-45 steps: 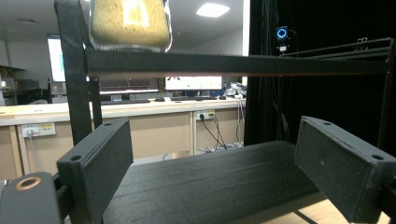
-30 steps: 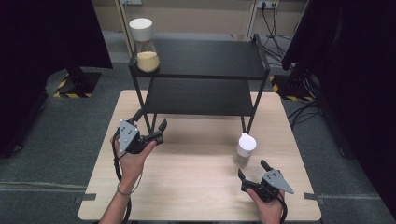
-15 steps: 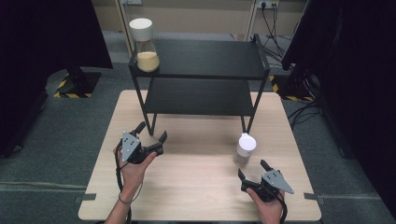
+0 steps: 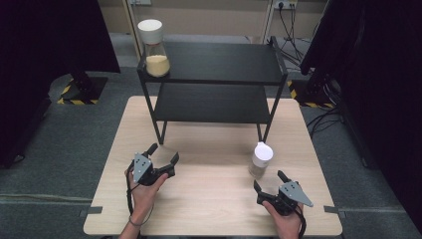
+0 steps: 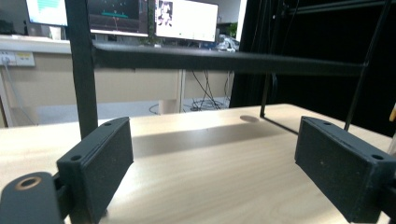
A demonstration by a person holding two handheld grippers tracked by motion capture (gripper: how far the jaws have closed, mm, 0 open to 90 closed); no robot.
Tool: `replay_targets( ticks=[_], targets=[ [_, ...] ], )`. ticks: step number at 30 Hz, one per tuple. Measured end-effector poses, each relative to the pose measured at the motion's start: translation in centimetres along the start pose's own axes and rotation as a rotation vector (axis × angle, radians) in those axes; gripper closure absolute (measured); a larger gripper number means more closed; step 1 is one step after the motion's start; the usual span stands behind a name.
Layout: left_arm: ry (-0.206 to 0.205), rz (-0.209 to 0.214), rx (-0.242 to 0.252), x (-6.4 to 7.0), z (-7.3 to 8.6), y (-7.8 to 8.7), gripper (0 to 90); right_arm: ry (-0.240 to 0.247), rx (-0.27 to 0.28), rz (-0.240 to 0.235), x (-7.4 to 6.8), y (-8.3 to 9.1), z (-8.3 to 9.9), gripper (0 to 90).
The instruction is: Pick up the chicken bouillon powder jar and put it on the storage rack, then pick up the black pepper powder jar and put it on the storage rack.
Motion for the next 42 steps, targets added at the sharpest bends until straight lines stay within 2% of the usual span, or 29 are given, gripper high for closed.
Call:
replay_targets(
  ticks=[5, 14, 18, 23, 34, 40, 42],
  targets=[
    [0.003, -0.005, -0.012, -0.1, 0.6, 0.2, 10.6, 0.000, 0.000, -0.001, 0.0, 0.0, 0.0, 3.7],
    [0.008, -0.003, -0.063, 0.0, 2.3, 0.0, 10.7, -0.001, 0.003, -0.001, 0.0, 0.0, 0.0, 3.7],
    [0.014, 0.000, -0.056, -0.1, 2.3, 0.0, 10.6, -0.004, 0.005, -0.003, 0.1, 0.0, 0.0, 3.7],
    [-0.006, 0.002, -0.058, 0.1, 2.3, 0.0, 10.6, 0.001, 0.003, -0.006, 0.0, 0.0, 0.0, 3.6],
    [-0.006, 0.013, -0.062, 0.1, 2.3, 0.0, 10.3, -0.005, 0.007, -0.010, 0.1, 0.1, 0.1, 3.5],
    [-0.026, 0.016, -0.065, 0.2, 2.3, 0.0, 10.3, 0.006, 0.004, -0.023, 0.1, -0.1, 0.0, 3.5],
    [-0.026, 0.017, -0.064, 0.3, 2.3, 0.0, 10.2, -0.010, 0.010, -0.025, 0.2, -0.1, 0.0, 3.6]
  ],
)
Point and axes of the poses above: each handheld gripper's, and its own axes: y roughly backward along the jaws, z roughly out of its underside, x roughly to its right, the point moved 9 cm from there along -y, roughly forward along the jaws, and after that the axes turned 3 degrees about x, right-handed, at the moved point
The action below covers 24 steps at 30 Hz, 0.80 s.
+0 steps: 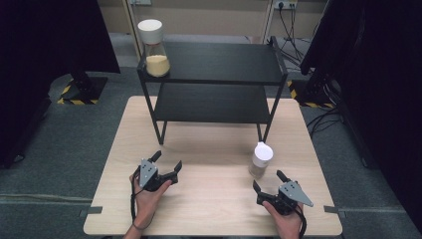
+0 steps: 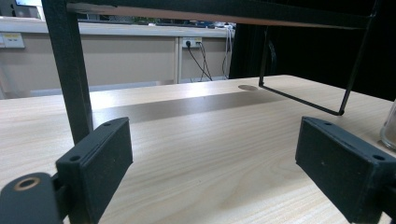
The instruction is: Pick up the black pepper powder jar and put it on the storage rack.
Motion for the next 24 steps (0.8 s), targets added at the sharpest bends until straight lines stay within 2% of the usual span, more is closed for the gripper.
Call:
replay_targets(
  ticks=[5, 9, 17, 21, 24],
  targets=[
    [0.000, 0.001, 0.003, 0.0, 0.0, 0.1, 10.2, 0.020, 0.023, -0.005, -0.1, -0.4, -1.2, 3.9],
    [0.006, 0.003, -0.002, -0.1, 0.0, 0.0, 10.2, 0.024, 0.031, 0.000, 0.0, -1.5, -2.2, 4.6],
    [0.001, 0.002, -0.002, 0.0, 0.0, 0.0, 10.2, 0.026, -0.023, 0.033, 0.9, -4.4, -2.7, 11.3],
    [-0.002, 0.002, -0.001, 0.0, 0.0, 0.0, 10.2, 0.021, -0.037, 0.035, 1.2, -5.3, -2.6, 16.4],
    [-0.003, 0.004, -0.004, 0.0, 0.0, 0.0, 10.2, 0.034, -0.047, 0.037, 1.2, -5.8, -2.4, 21.0]
  ],
)
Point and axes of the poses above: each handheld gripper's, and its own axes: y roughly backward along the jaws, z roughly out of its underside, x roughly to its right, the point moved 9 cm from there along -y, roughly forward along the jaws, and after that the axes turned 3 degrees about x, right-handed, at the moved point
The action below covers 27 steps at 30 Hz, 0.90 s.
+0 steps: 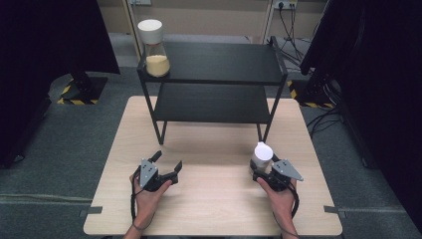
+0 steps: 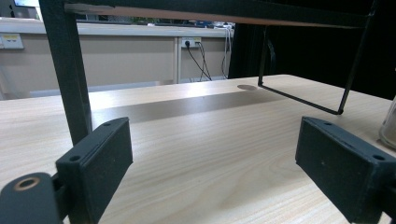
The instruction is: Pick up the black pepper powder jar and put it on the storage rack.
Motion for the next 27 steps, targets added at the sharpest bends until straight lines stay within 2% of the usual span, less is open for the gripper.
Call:
replay_targets(
  ticks=[3, 8, 13, 27],
  targets=[
    [0.000, 0.001, 0.000, 0.0, 0.0, 0.0, 10.2, 0.003, 0.007, 0.000, -0.1, -0.2, 0.2, 29.9],
    [0.001, 0.001, -0.001, 0.0, 0.0, 0.0, 10.2, 0.030, 0.016, 0.007, -0.5, -0.2, 0.2, 30.6],
    [0.000, 0.000, -0.001, 0.0, 0.0, 0.0, 10.2, 0.015, 0.050, 0.003, -0.7, 0.2, 0.0, 30.7],
    [0.001, 0.001, 0.000, 0.0, 0.0, 0.0, 10.2, 0.028, 0.144, -0.021, -1.5, 1.5, -2.7, 30.7]
  ],
)
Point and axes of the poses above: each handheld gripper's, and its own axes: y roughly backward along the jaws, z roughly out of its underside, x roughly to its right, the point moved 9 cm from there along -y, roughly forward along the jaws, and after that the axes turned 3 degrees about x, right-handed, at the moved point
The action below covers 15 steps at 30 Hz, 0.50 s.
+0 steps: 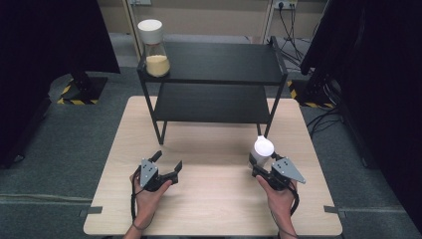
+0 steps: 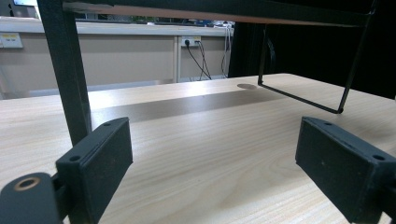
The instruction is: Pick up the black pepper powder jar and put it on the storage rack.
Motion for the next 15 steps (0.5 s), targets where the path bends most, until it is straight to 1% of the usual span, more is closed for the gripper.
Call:
replay_targets(
  ticks=[3, 7, 15],
  targets=[
    [0.003, -0.001, 0.000, 0.0, 0.0, 0.0, 10.2, 0.006, 0.020, 0.002, 0.0, 0.1, -0.7, 30.7],
    [-0.005, -0.002, 0.000, 0.1, 0.0, 0.0, 10.2, 0.006, 0.039, 0.006, 0.0, 0.1, -1.5, 30.7],
    [-0.005, -0.001, -0.002, 0.1, 0.0, 0.0, 10.2, 0.007, 0.056, 0.009, 0.0, 0.0, -2.4, 30.8]
  ],
)
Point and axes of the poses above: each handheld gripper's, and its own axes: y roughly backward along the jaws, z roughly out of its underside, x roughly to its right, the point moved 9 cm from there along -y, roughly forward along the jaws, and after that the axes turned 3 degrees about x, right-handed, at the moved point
